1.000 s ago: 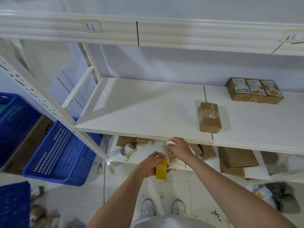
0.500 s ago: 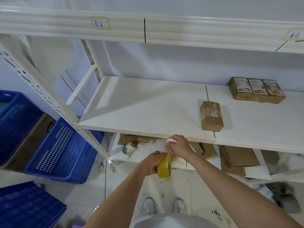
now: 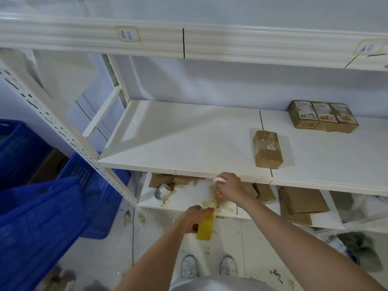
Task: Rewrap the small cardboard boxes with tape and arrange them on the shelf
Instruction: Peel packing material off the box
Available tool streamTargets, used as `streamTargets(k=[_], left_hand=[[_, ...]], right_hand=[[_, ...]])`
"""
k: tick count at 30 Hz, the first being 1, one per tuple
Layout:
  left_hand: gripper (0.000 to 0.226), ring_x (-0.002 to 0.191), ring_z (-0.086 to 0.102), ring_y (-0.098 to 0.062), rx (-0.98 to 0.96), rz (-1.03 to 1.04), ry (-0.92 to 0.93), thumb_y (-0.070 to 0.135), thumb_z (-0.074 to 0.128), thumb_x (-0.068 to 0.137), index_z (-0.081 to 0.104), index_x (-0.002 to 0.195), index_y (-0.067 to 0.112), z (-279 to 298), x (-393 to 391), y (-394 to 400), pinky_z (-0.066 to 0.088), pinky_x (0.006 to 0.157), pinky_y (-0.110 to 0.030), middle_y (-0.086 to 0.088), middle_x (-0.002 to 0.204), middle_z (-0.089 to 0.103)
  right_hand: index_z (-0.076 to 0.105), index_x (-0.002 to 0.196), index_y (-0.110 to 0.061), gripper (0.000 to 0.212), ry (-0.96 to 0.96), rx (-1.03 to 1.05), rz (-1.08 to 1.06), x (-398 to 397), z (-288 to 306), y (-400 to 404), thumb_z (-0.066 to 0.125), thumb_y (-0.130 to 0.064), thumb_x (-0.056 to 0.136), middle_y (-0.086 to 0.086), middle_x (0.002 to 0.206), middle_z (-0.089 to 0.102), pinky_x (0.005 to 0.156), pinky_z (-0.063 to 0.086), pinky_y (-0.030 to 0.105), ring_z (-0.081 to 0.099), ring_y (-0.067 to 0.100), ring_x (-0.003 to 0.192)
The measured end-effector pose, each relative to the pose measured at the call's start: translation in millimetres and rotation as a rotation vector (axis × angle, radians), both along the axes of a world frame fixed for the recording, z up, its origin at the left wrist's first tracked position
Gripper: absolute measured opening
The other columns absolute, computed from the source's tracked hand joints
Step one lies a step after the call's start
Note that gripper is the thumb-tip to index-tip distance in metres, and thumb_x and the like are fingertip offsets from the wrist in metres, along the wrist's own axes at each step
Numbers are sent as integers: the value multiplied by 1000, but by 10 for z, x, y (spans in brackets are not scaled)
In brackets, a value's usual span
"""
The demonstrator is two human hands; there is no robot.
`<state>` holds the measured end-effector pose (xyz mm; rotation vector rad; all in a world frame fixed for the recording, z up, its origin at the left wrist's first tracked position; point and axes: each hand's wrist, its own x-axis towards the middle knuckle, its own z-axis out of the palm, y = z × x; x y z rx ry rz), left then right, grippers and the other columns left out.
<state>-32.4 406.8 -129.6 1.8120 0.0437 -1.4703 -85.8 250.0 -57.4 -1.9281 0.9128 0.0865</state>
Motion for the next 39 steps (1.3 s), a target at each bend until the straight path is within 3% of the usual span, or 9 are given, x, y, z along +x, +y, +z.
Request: streamTargets(k=[5,9,11,18,24,28,32,36,39], left_hand=[[40,92,71,-26,-82,35,45,41,74,90,61,122,22,24,26,42,62,78,-40,-9,107,68],[20,77,72,-24,-121,33,57,26,62,100,63,119,19,91,2,68,61,72,-38,-11,101,66],[19,77,74,-27,-111,82,52,23,52,105,63,119,17,92,-28,79,62,74,-40,-11,101,67],[25,90,70,-27,-46,160,52,30,59,100,70,118,16,121,-70,42,61,76,-38,-13,110,69],[29,86,69,-27,-33,235,115,28,63,97,67,120,10,97,-66,40,59,69,-36,-13,103,69],[30,80,68,-25,-18,261,141,27,61,98,66,121,8,150,-77,11,56,56,-31,-13,99,67],[32,87,69,-27,-17,272,149,29,63,97,66,122,8,136,-63,9,58,61,-34,-14,106,68],[33,93,69,-29,10,263,141,31,62,97,66,122,10,121,-44,-7,59,68,-38,-14,111,68],[34,95,70,-30,36,250,130,33,62,96,65,122,11,111,-27,-21,61,78,-43,-14,112,68]], right_hand=[[71,87,-8,21,45,-67,77,4,-66,-9,50,-5,90,3,95,70,75,57,37,68,26,85],[72,90,-1,19,28,-50,112,-66,-116,67,54,-2,94,8,86,66,47,42,10,59,11,64],[72,98,6,16,5,-72,154,-94,-156,114,58,-1,92,14,89,67,45,40,6,59,9,62],[67,77,-18,16,19,-108,279,-97,-352,197,65,-9,90,-4,71,59,61,40,22,58,18,70],[69,82,-4,13,33,-121,341,-99,-367,247,63,-10,92,6,81,65,69,41,26,56,17,76],[71,92,-10,9,56,-149,350,-91,-420,270,64,-14,95,8,97,68,74,40,26,58,18,88],[61,70,-19,27,61,-207,395,-76,-427,277,60,-11,95,0,77,59,62,35,20,53,15,75],[59,69,-4,27,115,-309,479,-64,-407,281,56,-8,95,13,77,59,55,29,25,49,18,71],[33,55,-22,45,101,-379,534,-68,-410,261,53,-8,94,-1,64,37,50,24,22,36,12,60]])
